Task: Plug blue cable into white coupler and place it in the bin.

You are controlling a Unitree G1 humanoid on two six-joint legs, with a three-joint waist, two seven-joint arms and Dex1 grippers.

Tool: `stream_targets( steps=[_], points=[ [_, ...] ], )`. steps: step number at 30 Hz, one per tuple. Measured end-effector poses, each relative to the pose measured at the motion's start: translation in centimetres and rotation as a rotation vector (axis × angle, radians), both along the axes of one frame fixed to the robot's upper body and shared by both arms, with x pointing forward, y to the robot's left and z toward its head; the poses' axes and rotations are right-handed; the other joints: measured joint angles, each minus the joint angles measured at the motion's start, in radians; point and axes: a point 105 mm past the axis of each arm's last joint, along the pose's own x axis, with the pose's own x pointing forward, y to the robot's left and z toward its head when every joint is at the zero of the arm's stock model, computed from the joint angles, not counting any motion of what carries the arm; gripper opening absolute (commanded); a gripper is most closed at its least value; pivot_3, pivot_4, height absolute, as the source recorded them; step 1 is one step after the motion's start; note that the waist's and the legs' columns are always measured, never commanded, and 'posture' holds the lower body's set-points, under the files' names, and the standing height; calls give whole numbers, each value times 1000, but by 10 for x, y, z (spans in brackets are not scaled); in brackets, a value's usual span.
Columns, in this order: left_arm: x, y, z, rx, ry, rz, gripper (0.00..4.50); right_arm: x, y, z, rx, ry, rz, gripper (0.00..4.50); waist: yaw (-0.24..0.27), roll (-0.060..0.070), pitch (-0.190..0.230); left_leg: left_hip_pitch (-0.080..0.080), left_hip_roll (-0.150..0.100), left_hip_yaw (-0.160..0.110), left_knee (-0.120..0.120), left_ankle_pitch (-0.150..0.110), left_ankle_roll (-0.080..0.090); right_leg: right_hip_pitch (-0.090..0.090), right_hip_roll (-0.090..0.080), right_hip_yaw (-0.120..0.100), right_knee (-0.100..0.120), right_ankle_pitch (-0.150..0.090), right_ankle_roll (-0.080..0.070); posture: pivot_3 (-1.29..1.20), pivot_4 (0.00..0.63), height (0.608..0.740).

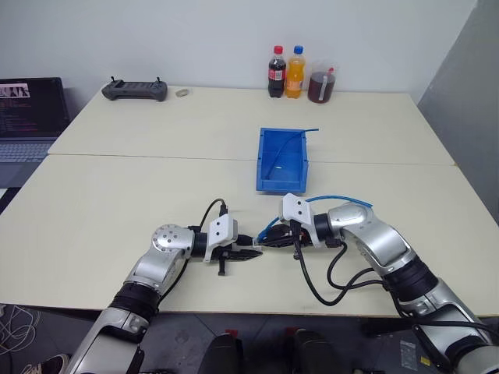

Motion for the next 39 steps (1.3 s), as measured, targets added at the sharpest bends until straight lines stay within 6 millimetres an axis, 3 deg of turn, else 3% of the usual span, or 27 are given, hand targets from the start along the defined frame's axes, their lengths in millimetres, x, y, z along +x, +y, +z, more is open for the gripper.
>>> stream_targets(
  steps=[12, 32, 39],
  points=[
    [0, -1, 0, 2, -8, 1, 785, 6, 2, 7, -111, 49, 22, 249, 2, 1, -1, 0, 0, -1, 1, 0, 0, 0, 0, 0, 0, 0, 0, 0, 150, 740],
    [-3, 5, -2, -9, -10, 38, 785, 6, 15, 9, -86, 68, 33, 249, -4, 1, -1, 1, 1, 0, 0, 0, 0, 0, 0, -1, 1, 0, -1, 0, 150, 740],
    [-3, 3, -1, -3, -21, 30, 785, 7, 34, 10, -48, 36, 43, 249, -4, 2, -2, 1, 1, 0, 0, 0, 0, 0, 0, 0, 1, 0, -1, 0, 150, 740]
  ],
)
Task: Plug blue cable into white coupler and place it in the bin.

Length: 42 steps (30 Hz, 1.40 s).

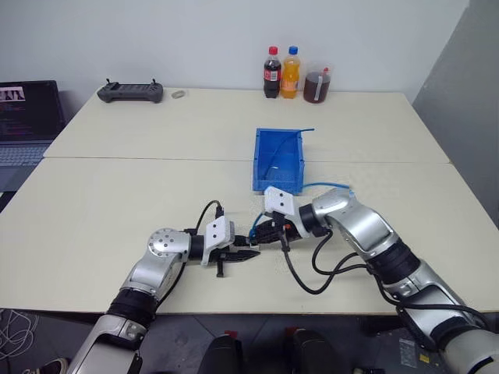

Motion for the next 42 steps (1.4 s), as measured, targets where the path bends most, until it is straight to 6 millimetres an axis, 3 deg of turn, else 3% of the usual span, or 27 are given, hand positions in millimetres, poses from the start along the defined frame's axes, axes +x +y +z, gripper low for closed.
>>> stream_targets(
  steps=[11, 18, 30, 35, 42],
  points=[
    [0, -2, 0, -3, -1, -3, 785, 1, 1, -1, -3, -15, 3, 249, 3, 0, 0, -1, -1, 0, 0, 0, 0, 0, -1, 0, -1, 0, 0, 0, 150, 740],
    [-3, -2, 0, 1, -3, -9, 785, 16, -27, 20, -7, -26, -88, 249, 3, 0, 0, -1, 0, 0, 0, 0, 0, 0, -1, 0, -1, 0, 0, 0, 150, 740],
    [-2, 0, 1, 9, -3, -16, 785, 4, -32, 33, -16, -49, -60, 249, 2, 0, 0, -1, 0, 0, 0, 0, 0, 0, -1, 0, -1, 0, 0, 0, 150, 740],
    [-2, 0, 1, 15, -2, -22, 785, -12, -29, 26, -51, -45, -13, 249, 2, 0, 0, -1, 0, 0, 0, 0, 0, 0, -1, 0, -1, 0, 0, 0, 150, 740],
    [-2, 0, 1, 19, -3, -26, 785, -18, -29, 15, -101, -48, 10, 249, 2, 0, 0, -1, 0, 0, 0, 0, 0, 0, -1, 0, -1, 0, 0, 0, 150, 740]
  ],
)
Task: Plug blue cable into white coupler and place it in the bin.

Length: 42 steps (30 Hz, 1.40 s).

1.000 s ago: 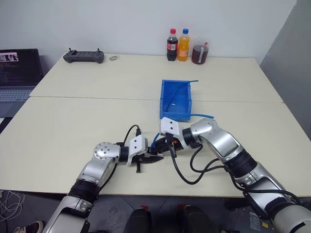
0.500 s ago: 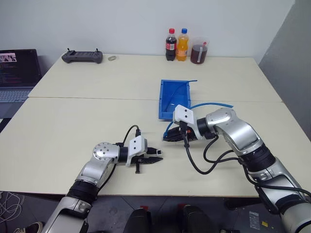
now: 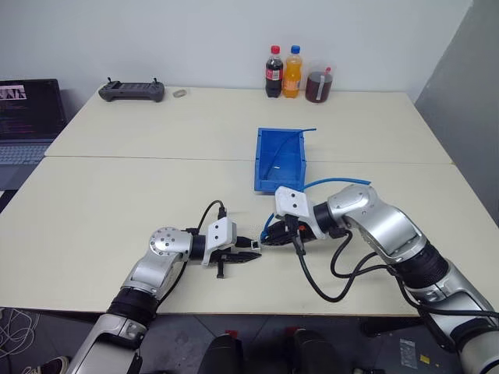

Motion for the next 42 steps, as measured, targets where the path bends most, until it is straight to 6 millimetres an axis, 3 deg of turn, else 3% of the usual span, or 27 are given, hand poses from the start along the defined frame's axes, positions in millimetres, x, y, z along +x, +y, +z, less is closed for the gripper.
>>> stream_targets(
  steps=[8, 20, 42],
  points=[
    [0, 0, 0, -1, -1, -1, 785, 1, 7, -10, -20, -9, 7, 249, 0, 0, 0, 0, 0, 0, 0, 0, 0, 0, 0, 0, 0, 0, 0, 0, 150, 740],
    [0, 0, 0, -1, 0, 2, 785, 11, 10, -9, -13, -31, 1, 249, 0, 0, 0, 0, 0, 0, 0, 0, 0, 0, 0, 0, 0, 0, 0, 0, 150, 740],
    [0, 1, -1, 0, -1, 2, 785, 6, 11, -11, -37, -61, 41, 249, 0, 0, 0, 0, 0, 0, 0, 0, 0, 0, 0, 0, 0, 0, 0, 0, 150, 740]
  ],
)
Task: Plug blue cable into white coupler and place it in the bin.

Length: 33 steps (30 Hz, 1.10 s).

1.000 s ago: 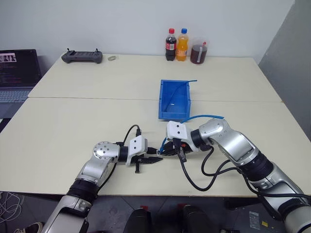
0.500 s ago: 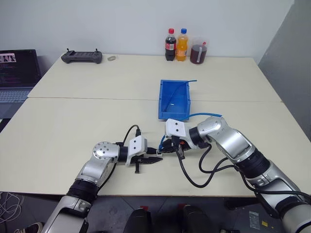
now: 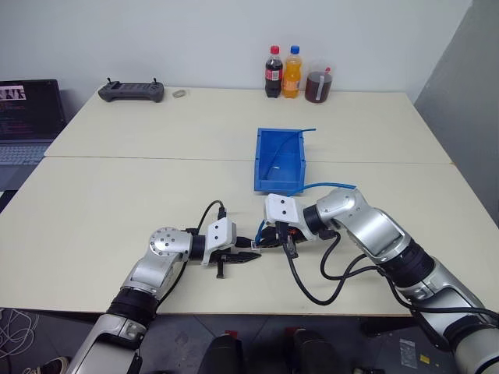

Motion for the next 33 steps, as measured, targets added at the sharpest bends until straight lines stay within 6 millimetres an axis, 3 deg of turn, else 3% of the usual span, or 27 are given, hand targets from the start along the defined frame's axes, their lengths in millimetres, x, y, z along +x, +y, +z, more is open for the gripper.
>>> stream_targets(
  steps=[33],
  points=[
    [-2, 7, -4, 15, -3, 44, 785, 6, 8, -20, 7, 31, -6, 249, -8, 0, -11, 5, 2, 1, -1, 0, 0, 1, 2, 1, 5, -1, -2, 0, 150, 740]
  ],
)
